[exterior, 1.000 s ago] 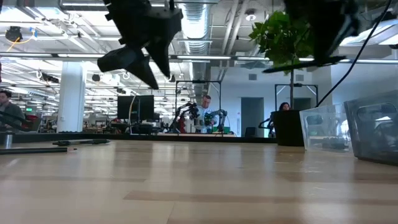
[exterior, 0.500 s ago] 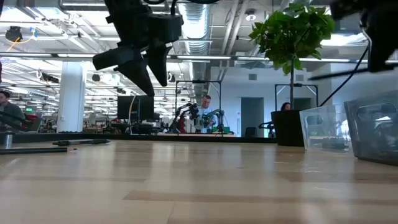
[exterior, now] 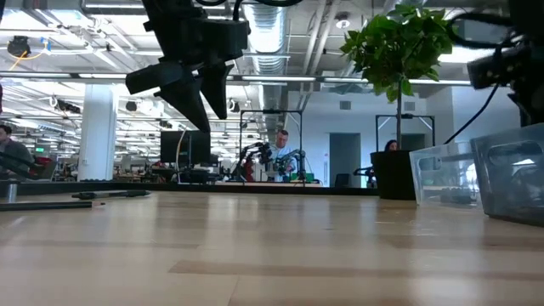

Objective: Sort pens & pencils
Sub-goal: Put the bottom black pen into the white transparent bin, then put the black pen into the white transparent bin

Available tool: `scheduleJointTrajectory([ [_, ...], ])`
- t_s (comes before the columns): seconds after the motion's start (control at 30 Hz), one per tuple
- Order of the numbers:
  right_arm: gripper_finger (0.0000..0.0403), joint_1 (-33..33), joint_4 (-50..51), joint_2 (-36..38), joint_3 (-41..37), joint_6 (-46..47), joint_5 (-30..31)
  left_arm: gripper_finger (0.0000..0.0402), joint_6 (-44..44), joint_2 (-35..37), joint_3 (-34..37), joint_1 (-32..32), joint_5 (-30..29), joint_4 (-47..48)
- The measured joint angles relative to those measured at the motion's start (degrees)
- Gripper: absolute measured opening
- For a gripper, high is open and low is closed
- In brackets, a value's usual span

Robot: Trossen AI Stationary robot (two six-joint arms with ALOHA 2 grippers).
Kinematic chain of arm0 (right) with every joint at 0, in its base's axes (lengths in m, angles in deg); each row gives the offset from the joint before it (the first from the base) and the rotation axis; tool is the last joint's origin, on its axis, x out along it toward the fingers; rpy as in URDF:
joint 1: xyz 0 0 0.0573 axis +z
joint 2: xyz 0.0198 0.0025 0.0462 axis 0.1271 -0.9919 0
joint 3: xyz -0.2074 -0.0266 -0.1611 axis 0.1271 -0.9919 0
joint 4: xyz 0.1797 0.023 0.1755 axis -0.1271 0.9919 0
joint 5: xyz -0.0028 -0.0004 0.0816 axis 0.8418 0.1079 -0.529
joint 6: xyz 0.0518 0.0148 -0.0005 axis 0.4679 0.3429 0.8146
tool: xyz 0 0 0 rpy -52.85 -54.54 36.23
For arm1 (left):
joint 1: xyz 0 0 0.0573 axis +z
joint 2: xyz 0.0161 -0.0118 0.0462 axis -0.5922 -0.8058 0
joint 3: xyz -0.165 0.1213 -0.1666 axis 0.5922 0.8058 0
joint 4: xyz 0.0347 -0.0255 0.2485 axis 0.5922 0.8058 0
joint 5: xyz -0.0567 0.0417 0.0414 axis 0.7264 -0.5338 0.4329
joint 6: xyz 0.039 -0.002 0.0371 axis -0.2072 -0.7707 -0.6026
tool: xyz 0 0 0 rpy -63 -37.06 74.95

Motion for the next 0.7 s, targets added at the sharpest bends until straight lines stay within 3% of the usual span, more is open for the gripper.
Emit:
scheduleJointTrajectory([
  [0.3, 0.0071, -1.2, -2.6, -0.3, -0.7, -1.8, 0.2, 0.0219, 0.0, 0.0, 0.0, 0.0, 0.0, 0.0],
  [0.7, 0.0161, -1.9, -2.5, -0.3, -0.4, 0.2, 0.0, 0.0219, 0.1, 0.0, 0.0, 0.0, -0.1, 0.4],
])
